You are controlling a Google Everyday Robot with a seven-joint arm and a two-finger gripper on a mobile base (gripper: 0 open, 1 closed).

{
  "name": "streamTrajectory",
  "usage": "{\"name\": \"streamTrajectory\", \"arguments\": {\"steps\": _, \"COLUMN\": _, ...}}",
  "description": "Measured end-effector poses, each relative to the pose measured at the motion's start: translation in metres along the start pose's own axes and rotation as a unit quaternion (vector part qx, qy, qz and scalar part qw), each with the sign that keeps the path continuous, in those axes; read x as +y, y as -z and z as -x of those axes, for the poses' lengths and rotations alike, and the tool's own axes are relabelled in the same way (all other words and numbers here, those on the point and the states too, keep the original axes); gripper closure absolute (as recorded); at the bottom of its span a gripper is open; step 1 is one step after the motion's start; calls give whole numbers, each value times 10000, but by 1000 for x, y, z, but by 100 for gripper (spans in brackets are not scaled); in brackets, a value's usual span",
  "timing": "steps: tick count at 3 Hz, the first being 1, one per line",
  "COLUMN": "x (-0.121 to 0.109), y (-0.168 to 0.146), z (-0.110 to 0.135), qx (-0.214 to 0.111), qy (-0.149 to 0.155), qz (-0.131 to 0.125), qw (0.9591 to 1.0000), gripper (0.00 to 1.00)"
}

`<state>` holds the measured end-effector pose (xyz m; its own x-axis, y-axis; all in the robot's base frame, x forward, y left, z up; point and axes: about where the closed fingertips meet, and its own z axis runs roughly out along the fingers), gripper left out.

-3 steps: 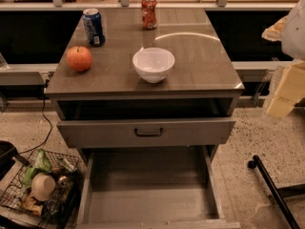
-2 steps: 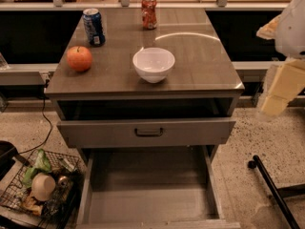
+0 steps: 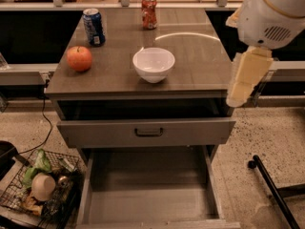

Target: Move white bowl near coke can

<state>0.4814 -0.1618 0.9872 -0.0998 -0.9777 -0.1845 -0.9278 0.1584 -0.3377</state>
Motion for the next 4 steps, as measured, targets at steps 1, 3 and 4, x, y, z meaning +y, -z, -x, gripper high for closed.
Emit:
{"name": "streamTrajectory", "arguments": {"steps": 1, "x": -6, "y": -10, "z": 17, "qx": -41, "qy": 139, "qz": -46, "qw": 9999, "gripper": 0}}
{"name": "streamTrajectory", "arguments": {"steps": 3, "x": -14, "y": -45, "z": 65, "qx": -377, "qy": 514, "qz": 2, "qw": 9980, "gripper": 0}}
{"name": "streamTrajectory", "arguments": {"steps": 4, "x": -25, "y": -71, "z": 90, "qx": -439, "qy": 738, "qz": 80, "qw": 9963, "gripper": 0}}
